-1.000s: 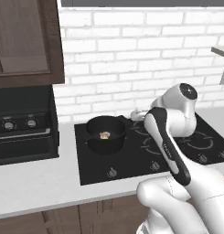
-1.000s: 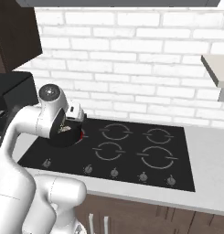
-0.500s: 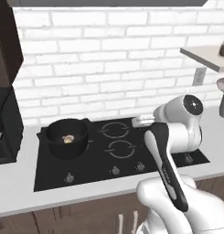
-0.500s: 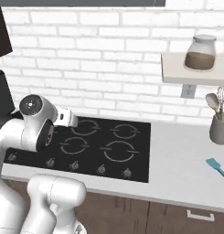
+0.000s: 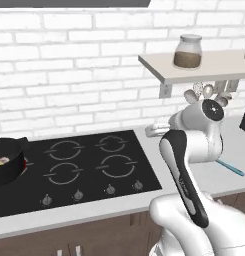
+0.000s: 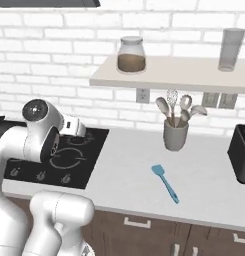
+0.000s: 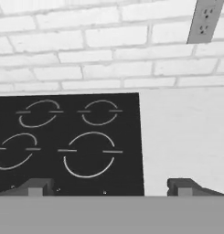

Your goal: Put the garlic and lemon wedge in the pot. Retrieve the spatula and lightly stir the vegetables in the pot.

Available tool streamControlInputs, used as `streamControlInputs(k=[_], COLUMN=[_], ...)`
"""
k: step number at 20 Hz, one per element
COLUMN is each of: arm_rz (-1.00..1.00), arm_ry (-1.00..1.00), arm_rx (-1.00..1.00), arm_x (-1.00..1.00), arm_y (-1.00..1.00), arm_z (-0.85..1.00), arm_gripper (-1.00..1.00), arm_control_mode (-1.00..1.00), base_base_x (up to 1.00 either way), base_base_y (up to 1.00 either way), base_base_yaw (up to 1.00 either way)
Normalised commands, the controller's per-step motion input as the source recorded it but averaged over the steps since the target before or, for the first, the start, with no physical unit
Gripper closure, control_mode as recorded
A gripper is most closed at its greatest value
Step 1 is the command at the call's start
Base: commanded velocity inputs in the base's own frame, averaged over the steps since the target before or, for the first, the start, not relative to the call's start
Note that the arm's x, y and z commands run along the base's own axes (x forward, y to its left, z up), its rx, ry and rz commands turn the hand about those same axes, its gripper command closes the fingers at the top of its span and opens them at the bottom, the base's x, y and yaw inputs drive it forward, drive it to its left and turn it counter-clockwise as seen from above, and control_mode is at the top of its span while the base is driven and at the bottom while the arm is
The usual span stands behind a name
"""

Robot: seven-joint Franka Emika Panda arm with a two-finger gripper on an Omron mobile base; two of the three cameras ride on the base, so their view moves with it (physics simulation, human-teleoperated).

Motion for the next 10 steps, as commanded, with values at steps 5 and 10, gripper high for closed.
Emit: streamControlInputs(k=[5,10], arm_rz=[0.00,-0.26], arm_ry=[0.00,0.07], arm_rx=[0.01,0.18], arm_x=[-0.01,-0.04], arm_y=[-0.80,-0.83], arm_z=[-0.06,-0.06], arm_gripper=[-1.00,-1.00], arm_control_mode=[-1.00,-1.00], base_base_x=[0.00,0.00], base_base_y=[-0.20,0.00], base_base_yaw=[0.00,0.00])
